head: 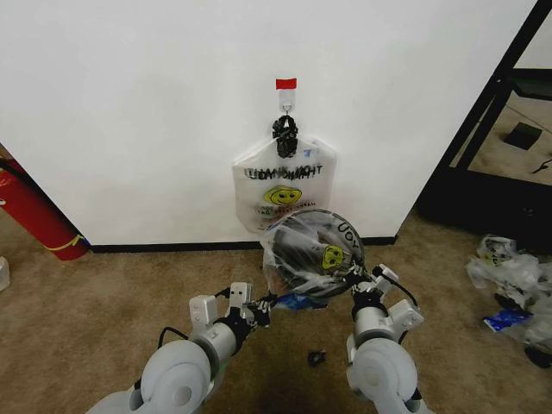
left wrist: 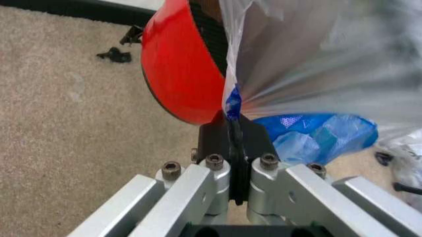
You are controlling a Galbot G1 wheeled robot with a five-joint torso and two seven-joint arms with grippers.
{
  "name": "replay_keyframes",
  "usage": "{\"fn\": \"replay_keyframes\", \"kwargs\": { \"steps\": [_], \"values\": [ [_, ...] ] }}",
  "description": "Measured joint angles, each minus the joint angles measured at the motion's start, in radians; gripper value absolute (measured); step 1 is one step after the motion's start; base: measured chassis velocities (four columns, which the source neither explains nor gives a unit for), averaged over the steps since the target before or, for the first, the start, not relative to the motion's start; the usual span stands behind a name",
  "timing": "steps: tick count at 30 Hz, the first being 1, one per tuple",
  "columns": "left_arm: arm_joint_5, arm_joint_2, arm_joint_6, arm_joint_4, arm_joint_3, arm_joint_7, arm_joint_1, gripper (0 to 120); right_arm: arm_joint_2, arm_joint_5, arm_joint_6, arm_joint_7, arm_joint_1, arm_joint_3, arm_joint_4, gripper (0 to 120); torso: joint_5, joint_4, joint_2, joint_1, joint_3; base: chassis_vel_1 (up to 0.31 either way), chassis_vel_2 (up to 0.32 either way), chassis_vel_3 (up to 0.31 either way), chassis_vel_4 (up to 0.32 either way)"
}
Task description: Pick up the garbage bag from the wall and place it over the trash bin.
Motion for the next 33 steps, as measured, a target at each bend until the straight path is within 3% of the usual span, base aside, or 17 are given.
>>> {"fn": "replay_keyframes", "kwargs": {
  "steps": [4, 13, 22, 33],
  "values": [
    [0.052, -0.020, -0.011, 0.077, 0.020, 0.017, -0.047, 0, -0.007, 0.013, -0.013, 0.007, -0.018, 0.006, 0.021, 1, 0.0001, 0.0000, 0.000, 0.000, 0.000, 0.000, 0.000, 0.000, 0.000],
    [0.054, -0.030, -0.018, 0.070, 0.020, 0.023, -0.040, 0, 0.000, 0.002, -0.011, 0.009, -0.021, 0.005, 0.013, 1, 0.0000, 0.0000, 0.000, 0.000, 0.000, 0.000, 0.000, 0.000, 0.000],
    [0.123, 0.001, 0.001, 0.020, -0.021, 0.024, 0.038, 32, 0.001, -0.028, 0.005, 0.008, -0.006, 0.009, -0.027, 1, 0.0001, 0.0000, 0.000, 0.000, 0.000, 0.000, 0.000, 0.000, 0.000],
    [0.152, 0.023, -0.026, -0.113, -0.139, 0.013, 0.109, 75, 0.000, -0.095, 0.040, -0.006, -0.003, 0.016, -0.065, 1, -0.0001, 0.0002, 0.000, 0.000, 0.000, 0.000, 0.000, 0.000, 0.000]
  ]
}}
